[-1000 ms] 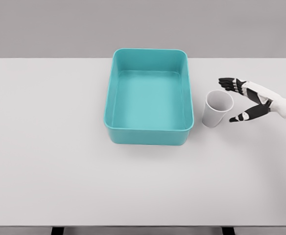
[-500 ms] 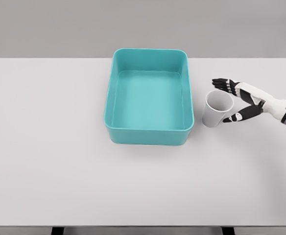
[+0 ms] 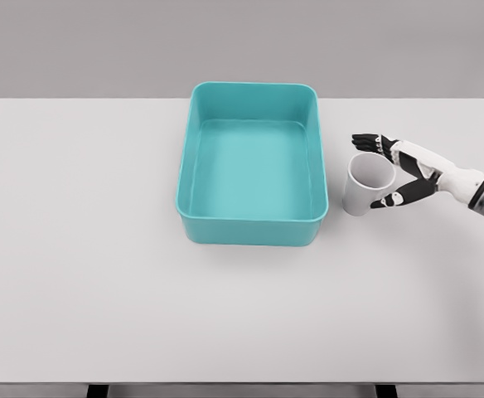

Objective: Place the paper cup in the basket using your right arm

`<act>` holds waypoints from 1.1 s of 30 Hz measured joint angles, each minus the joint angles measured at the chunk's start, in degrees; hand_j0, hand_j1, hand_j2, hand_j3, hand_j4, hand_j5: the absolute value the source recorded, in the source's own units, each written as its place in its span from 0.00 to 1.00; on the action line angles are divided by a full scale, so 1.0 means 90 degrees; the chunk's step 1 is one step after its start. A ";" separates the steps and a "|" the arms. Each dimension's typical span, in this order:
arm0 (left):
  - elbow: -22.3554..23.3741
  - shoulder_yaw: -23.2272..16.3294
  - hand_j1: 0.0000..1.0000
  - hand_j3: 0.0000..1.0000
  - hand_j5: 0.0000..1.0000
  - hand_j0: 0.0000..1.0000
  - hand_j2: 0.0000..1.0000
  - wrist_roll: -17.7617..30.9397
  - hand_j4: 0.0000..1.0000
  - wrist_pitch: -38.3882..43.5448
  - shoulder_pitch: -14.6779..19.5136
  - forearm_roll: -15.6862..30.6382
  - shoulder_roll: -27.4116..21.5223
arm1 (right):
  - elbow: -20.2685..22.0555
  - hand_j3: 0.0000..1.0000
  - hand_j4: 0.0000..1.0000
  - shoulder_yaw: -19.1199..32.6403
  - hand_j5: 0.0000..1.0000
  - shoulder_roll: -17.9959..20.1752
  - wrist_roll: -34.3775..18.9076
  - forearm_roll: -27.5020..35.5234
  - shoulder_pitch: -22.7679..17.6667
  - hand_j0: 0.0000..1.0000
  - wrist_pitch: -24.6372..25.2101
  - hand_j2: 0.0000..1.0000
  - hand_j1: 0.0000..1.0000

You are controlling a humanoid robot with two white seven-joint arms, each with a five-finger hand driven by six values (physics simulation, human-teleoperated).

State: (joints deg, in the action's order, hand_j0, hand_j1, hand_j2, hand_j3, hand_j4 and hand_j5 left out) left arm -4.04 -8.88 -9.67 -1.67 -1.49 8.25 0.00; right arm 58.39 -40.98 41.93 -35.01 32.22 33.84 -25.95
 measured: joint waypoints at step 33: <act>0.0001 0.0000 1.00 1.00 1.00 1.00 1.00 0.0000 1.00 0.0000 0.0000 0.0000 0.0000 | 0.0128 0.70 0.70 0.0129 0.70 -0.0045 0.0000 0.0024 0.0010 0.70 -0.0015 0.70 0.70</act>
State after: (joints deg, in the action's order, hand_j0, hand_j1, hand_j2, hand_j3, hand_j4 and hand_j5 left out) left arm -4.03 -8.88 -9.67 -1.67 -1.49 8.25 0.00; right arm 59.54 -39.81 41.52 -35.01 32.43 33.93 -26.08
